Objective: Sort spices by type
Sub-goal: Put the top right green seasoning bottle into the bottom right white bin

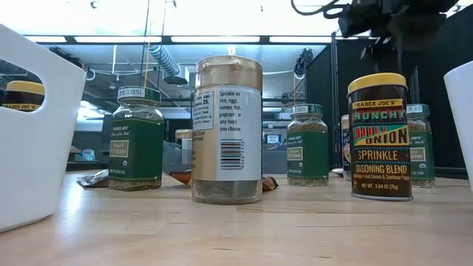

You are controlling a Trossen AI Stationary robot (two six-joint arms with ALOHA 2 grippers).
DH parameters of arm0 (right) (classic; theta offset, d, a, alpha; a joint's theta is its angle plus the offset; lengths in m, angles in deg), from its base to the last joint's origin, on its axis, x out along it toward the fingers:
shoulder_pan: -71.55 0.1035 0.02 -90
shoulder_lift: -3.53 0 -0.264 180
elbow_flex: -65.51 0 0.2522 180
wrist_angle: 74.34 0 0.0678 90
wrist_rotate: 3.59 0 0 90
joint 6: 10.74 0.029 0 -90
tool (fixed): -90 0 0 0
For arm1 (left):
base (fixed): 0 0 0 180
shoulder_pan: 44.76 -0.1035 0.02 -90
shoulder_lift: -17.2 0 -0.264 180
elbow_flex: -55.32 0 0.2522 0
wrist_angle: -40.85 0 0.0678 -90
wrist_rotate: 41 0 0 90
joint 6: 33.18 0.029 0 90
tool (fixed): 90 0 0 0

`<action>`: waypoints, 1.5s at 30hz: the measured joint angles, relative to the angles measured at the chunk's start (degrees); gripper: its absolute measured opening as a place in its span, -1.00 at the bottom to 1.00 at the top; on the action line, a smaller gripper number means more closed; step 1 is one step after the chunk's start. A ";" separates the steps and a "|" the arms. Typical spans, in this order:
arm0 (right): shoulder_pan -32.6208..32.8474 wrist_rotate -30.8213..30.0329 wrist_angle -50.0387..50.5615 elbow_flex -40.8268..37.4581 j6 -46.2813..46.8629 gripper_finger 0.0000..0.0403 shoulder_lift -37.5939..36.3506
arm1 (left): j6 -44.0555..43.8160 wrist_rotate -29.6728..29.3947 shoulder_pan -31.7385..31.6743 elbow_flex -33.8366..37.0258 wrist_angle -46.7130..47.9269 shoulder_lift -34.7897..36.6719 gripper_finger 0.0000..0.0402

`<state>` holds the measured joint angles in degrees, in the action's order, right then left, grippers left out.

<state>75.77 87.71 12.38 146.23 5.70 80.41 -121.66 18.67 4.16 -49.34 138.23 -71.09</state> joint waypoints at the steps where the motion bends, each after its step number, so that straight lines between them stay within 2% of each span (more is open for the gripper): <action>1: 0.34 0.04 -0.16 0.00 0.40 0.73 0.45 | 0.01 -0.02 -0.13 0.00 0.23 0.00 0.59; 8: 2.60 -3.04 -2.79 -2.16 3.47 0.76 0.23 | 0.10 -0.12 -0.17 0.00 0.76 -0.04 0.59; 23: 2.97 -2.32 -13.25 -12.93 4.87 0.74 -0.06 | 0.20 -0.54 -0.17 0.00 2.48 -0.04 0.59; 28: 2.85 -4.05 -13.47 -14.89 5.36 0.56 0.02 | 0.17 -1.03 -0.17 0.00 3.60 -0.04 0.59; 34: 2.87 -4.81 -13.89 -15.41 5.16 0.03 -0.02 | 0.17 -1.67 -0.19 0.00 3.62 -0.04 0.59; 40: 3.35 -3.78 -13.56 -15.23 5.06 0.04 -0.02 | 0.17 -2.49 -0.75 0.02 5.09 -0.04 0.59; 45: 5.70 -3.77 -10.45 -10.98 5.42 0.04 0.02 | 2.27 -2.62 -2.46 0.02 5.26 -0.04 0.59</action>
<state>81.47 83.94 1.93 135.25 11.12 80.44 -119.40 16.05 1.70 -49.31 143.49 -71.14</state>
